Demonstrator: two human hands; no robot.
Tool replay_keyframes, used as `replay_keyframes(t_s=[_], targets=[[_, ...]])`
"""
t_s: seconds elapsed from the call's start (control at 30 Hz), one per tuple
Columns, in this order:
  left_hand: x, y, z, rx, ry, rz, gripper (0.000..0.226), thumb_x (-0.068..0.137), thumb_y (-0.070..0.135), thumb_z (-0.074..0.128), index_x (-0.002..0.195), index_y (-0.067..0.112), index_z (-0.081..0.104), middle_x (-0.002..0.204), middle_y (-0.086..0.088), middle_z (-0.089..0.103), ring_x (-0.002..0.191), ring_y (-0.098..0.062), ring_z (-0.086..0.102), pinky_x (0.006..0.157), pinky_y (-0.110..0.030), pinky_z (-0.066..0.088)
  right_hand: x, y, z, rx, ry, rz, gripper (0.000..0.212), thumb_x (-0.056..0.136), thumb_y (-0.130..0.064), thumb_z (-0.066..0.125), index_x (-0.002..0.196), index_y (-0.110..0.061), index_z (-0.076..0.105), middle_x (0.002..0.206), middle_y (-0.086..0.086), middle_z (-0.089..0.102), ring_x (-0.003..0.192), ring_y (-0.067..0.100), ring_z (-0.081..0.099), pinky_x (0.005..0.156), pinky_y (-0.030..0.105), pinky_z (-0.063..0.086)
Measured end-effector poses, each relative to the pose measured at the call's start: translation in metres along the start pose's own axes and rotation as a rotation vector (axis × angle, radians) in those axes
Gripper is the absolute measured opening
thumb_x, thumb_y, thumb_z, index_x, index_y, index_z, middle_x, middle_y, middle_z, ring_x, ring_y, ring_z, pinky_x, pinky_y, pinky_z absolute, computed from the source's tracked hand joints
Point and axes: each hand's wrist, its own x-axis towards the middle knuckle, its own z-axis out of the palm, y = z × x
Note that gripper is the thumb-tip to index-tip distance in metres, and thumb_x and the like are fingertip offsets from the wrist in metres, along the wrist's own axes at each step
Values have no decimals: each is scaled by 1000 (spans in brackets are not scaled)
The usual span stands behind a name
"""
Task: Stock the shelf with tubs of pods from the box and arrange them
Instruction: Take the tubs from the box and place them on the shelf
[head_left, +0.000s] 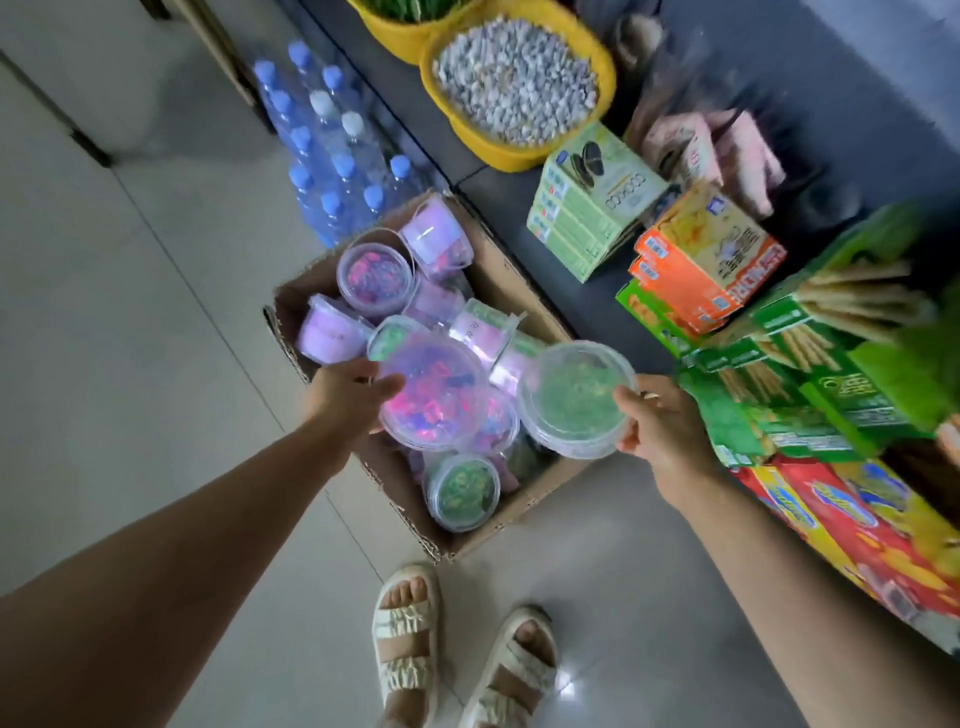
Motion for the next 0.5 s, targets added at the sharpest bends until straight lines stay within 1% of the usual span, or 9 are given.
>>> replay_keyframes(t_s=[0.03,0.07,0.13,0.23,0.27,0.33,0.4,0.43,0.5], targets=[[-15,19,-8,-31,19,11,36,81,16,73,113,3,64,96,-13,62,67,-20,56,57,-27,52,-14,-21,-7,37,1,-14,3,90,-10,57,91,-12,57,67,5,48,46,11,43,52,25,42],[-31,38,-16,-54,35,26,35,80,17,73,111,4,65,93,-11,61,66,-20,56,62,-31,54,-30,-42,-15,74,5,-29,5,90,-8,56,88,-13,56,65,6,46,49,14,42,52,25,40],[-65,79,-34,-73,57,71,27,80,17,73,104,5,68,86,-10,60,63,-20,54,67,-37,57,-62,-87,-31,143,9,-65,6,90,-5,55,90,-12,54,62,7,44,51,15,38,50,24,37],[-118,140,-65,-130,74,147,30,81,14,73,109,5,68,83,-8,60,54,-15,52,55,-28,54,-112,-154,-58,201,34,-143,16,89,-4,56,84,-17,50,65,8,47,52,15,40,50,24,37],[-135,160,-75,-133,75,170,29,81,14,72,109,5,68,80,-7,60,50,-14,51,54,-27,52,-129,-175,-67,213,42,-169,17,89,-4,56,83,-18,49,66,7,48,53,15,41,51,25,38],[-169,197,-97,-151,82,213,27,81,14,73,106,6,68,75,-9,60,42,-13,51,54,-28,52,-162,-213,-86,249,46,-206,11,90,-4,56,91,-13,49,65,7,47,54,15,42,50,25,39],[-206,233,-118,-173,93,267,25,80,16,74,102,7,68,73,-10,61,46,-18,52,60,-34,55,-195,-249,-105,279,46,-242,13,90,-5,56,101,-9,48,63,7,46,53,14,42,45,22,39],[-223,249,-127,-179,98,302,22,80,16,74,99,9,67,70,-10,59,49,-22,51,63,-36,54,-210,-266,-114,288,47,-264,14,90,-5,56,102,-8,47,62,8,46,52,14,42,43,20,38],[-258,279,-144,-194,105,364,16,81,15,73,95,12,66,67,-8,57,50,-21,50,60,-32,52,-242,-299,-130,323,51,-305,13,90,-5,55,100,-8,47,60,9,45,49,15,41,45,22,36]])
